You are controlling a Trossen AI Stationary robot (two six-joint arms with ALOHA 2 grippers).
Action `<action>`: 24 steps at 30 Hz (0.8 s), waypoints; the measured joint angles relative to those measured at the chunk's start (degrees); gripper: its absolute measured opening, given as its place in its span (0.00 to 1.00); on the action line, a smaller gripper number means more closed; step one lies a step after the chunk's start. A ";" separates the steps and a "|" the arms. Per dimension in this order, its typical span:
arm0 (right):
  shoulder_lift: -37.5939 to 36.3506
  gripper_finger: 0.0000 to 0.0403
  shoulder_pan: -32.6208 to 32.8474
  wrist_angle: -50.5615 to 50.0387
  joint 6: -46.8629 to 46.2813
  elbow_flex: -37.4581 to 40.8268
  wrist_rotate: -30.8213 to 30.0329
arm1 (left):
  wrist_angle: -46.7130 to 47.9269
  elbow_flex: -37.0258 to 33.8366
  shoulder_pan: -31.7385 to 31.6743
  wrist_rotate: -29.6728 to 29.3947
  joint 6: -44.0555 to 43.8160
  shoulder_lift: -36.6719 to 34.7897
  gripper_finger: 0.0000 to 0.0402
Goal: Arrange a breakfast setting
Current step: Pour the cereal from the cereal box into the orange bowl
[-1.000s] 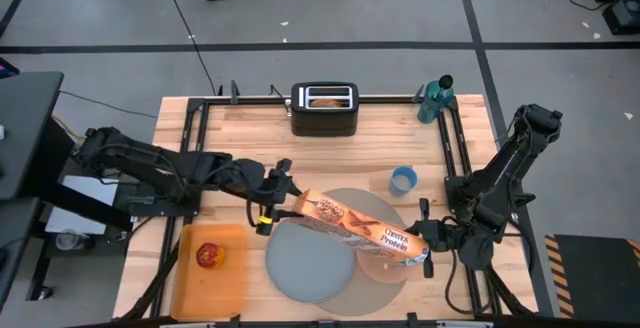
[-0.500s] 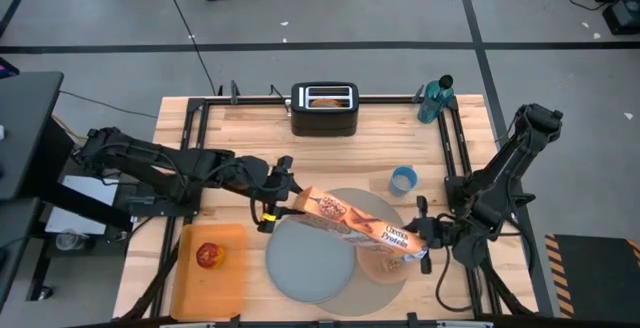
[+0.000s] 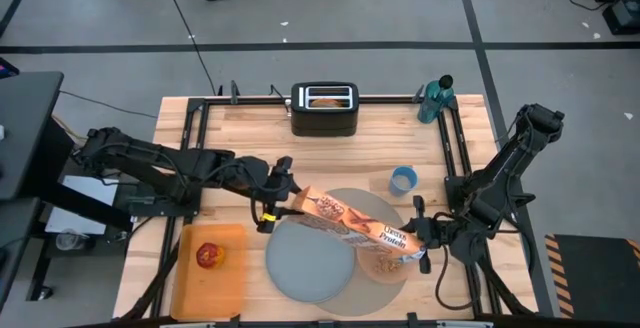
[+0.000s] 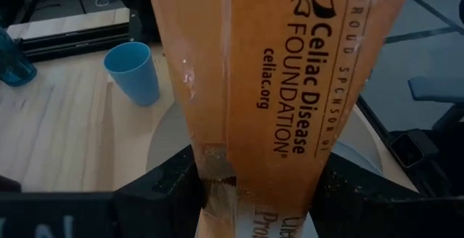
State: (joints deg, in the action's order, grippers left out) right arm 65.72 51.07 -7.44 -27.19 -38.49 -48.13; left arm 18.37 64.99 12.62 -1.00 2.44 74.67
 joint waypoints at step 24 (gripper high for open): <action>-0.54 0.03 -0.86 1.26 2.77 0.03 -0.10 | 0.05 0.00 0.26 -0.17 -1.11 -0.01 0.52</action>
State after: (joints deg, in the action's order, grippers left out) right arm 65.18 50.21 -6.18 -24.42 -38.46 -48.23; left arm 18.42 64.99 12.88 -1.17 1.33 74.67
